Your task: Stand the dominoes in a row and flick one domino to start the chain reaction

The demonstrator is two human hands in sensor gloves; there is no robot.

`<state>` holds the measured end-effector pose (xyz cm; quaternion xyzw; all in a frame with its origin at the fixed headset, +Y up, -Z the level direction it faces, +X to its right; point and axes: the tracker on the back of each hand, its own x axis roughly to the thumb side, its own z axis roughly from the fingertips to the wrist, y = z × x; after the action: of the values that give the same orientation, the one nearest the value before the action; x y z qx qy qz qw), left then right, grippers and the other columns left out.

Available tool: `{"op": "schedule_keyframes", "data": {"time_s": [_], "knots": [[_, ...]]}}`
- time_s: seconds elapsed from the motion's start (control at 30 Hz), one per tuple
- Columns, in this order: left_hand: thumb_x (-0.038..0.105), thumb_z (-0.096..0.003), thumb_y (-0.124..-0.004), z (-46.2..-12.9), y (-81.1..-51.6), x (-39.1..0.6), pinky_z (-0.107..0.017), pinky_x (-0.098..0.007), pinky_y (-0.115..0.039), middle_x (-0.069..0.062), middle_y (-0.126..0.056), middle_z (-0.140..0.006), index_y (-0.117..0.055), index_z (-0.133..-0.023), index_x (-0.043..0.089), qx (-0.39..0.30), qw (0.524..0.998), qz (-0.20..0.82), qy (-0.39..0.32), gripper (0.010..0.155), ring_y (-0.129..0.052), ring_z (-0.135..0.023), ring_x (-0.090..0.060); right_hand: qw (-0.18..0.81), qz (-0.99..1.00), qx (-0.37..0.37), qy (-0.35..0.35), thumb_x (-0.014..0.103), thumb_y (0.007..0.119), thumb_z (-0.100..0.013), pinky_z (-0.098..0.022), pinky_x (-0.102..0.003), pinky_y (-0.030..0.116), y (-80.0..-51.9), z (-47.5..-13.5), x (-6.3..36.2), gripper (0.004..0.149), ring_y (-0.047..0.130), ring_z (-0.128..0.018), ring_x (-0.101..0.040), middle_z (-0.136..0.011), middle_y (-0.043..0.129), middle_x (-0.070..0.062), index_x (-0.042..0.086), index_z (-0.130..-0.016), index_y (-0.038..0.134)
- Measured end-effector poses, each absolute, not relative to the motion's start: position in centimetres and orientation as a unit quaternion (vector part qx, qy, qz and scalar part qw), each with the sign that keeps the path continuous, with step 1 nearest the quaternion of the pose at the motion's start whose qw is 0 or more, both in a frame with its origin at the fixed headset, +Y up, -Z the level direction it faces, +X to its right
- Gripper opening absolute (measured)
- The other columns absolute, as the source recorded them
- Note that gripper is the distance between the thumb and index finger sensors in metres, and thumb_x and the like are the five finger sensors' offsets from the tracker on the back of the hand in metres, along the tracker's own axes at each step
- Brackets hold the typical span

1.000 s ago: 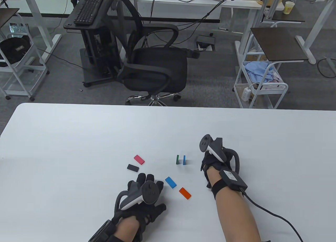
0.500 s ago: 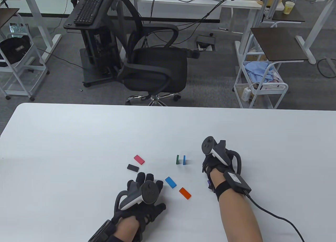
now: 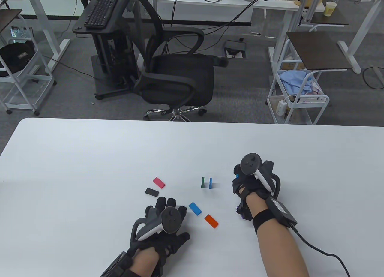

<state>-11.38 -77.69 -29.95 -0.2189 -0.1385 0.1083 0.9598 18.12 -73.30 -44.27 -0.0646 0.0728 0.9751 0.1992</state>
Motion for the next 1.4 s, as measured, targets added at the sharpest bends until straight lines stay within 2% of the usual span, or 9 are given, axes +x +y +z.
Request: {"op": "schedule_keyframes", "data": {"time_s": [0.43,0.93,1.4], "knots": [[0.063,-0.0464,-0.063,-30.0,-77.7,-11.4,-0.066,-0.066,0.002,-0.004,0.010,-0.112,-0.018,-0.107,0.034,-0.220,0.959,0.110,-0.139,0.081,0.019,-0.098,-0.033,0.266,0.960,-0.031,0.086,0.024,0.088,-0.047,-0.073,-0.066,0.028,-74.7,-44.6,16.5,0.052,0.057,-0.094,-0.043,-0.094,0.076,-0.010,0.021,-0.091,0.060],[0.063,-0.0464,-0.063,-29.9,-77.7,-11.3,-0.066,-0.066,0.002,-0.004,0.010,-0.112,-0.018,-0.107,0.034,-0.223,0.958,0.109,-0.140,0.081,0.019,-0.098,-0.034,0.270,0.957,-0.012,0.106,0.024,0.087,-0.047,-0.073,-0.066,0.028,-76.8,-44.8,14.7,0.053,0.058,-0.093,-0.043,-0.093,0.075,-0.011,0.022,-0.091,0.058],[0.063,-0.0465,-0.063,-29.9,-77.8,-11.4,-0.066,-0.066,0.002,-0.004,0.010,-0.112,-0.018,-0.107,0.034,-0.225,0.958,0.110,-0.140,0.081,0.019,-0.098,-0.034,0.269,0.957,-0.008,0.113,0.024,0.086,-0.047,-0.073,-0.066,0.028,-77.3,-45.0,14.1,0.053,0.058,-0.092,-0.043,-0.094,0.074,-0.011,0.022,-0.091,0.057]]}}
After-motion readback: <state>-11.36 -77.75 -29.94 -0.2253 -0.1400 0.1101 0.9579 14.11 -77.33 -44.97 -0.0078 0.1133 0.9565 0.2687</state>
